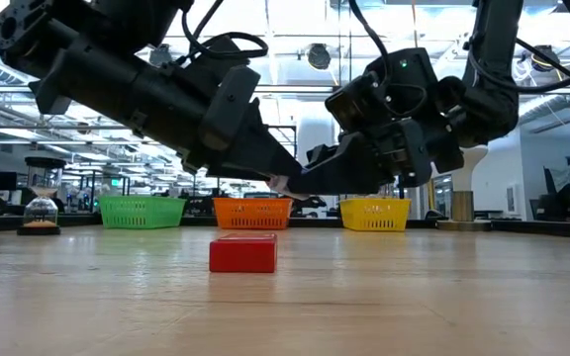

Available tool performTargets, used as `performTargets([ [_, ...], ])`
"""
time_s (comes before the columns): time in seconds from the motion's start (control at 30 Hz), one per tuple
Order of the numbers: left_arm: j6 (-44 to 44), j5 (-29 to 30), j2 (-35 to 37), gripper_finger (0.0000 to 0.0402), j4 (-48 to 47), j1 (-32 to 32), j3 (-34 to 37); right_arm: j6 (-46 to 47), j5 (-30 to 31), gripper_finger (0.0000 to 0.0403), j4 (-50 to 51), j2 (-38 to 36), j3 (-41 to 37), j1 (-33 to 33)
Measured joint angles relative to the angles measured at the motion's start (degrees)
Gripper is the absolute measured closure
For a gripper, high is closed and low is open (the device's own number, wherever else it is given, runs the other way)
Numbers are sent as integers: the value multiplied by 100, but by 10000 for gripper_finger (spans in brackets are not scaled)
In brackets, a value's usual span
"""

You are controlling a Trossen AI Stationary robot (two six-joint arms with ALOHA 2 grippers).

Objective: Pick & Place Office items
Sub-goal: Put the purple charger adaptor into the green bin

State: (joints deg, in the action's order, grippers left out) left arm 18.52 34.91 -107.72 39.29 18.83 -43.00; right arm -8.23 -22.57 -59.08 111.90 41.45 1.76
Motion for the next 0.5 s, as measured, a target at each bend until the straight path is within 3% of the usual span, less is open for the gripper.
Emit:
performTargets([
  [0.2, -50, -33, 2, 264, 4, -2, 0, 20, 15, 272, -27, 2, -4, 0],
  [0.37, -115, -24, 2, 267, 13, 7, 0, 22, 23, 266, -35, 2, -4, -1],
  [0.5, -195, -29, 2, 267, 11, 11, 0, 68, 112, 235, 3, 2, -4, -4],
])
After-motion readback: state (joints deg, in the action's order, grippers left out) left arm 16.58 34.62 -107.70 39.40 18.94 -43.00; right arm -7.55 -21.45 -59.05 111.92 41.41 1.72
